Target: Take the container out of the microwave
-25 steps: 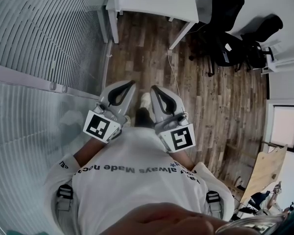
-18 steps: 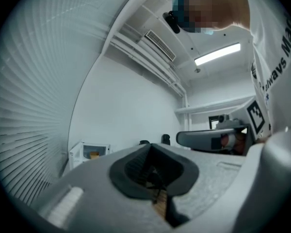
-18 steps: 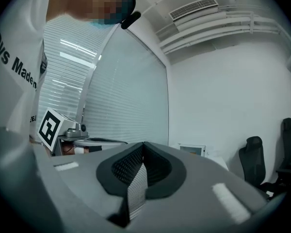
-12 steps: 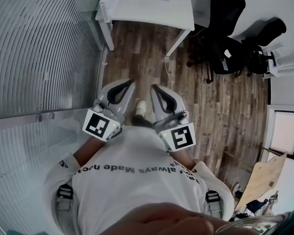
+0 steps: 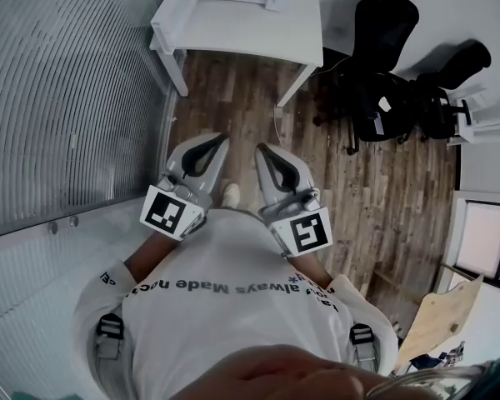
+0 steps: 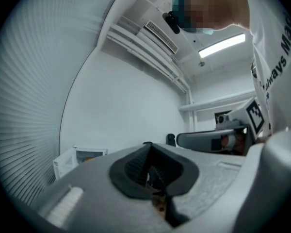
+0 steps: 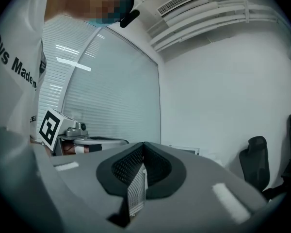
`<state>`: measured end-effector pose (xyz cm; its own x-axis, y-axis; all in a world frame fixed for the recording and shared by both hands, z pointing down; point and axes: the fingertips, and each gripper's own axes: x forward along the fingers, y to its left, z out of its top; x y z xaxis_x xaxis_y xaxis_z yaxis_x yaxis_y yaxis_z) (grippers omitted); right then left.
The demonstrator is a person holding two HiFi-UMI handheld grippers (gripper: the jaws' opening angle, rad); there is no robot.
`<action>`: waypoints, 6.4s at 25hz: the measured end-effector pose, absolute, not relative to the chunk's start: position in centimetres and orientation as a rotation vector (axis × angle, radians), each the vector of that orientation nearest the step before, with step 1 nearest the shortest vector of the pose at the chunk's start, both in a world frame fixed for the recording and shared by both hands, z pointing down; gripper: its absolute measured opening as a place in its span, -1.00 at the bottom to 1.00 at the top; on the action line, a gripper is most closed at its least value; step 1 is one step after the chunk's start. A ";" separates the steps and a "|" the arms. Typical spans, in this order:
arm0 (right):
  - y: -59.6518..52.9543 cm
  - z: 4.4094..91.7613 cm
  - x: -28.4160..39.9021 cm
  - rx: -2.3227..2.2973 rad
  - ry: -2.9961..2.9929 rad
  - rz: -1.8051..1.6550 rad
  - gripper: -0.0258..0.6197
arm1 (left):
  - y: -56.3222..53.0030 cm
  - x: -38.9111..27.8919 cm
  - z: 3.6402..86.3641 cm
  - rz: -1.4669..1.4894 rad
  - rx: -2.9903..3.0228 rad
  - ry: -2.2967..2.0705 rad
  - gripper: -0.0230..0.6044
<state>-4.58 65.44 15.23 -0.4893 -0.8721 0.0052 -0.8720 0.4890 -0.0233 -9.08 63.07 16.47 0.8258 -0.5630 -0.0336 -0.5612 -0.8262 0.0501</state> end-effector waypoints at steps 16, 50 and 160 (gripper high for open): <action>57.9 15.8 -0.6 -1.535 2.741 -0.042 -0.92 | 55.6 -5.5 17.7 -0.063 2.925 -0.984 -0.92; 25.0 15.3 -10.6 -1.595 2.737 0.012 -0.92 | 22.7 -14.8 16.9 -0.137 2.937 -0.918 -0.92; -12.3 30.7 5.1 -1.728 2.870 -0.324 -0.83 | -14.0 -0.5 30.5 0.060 2.790 -0.975 -0.92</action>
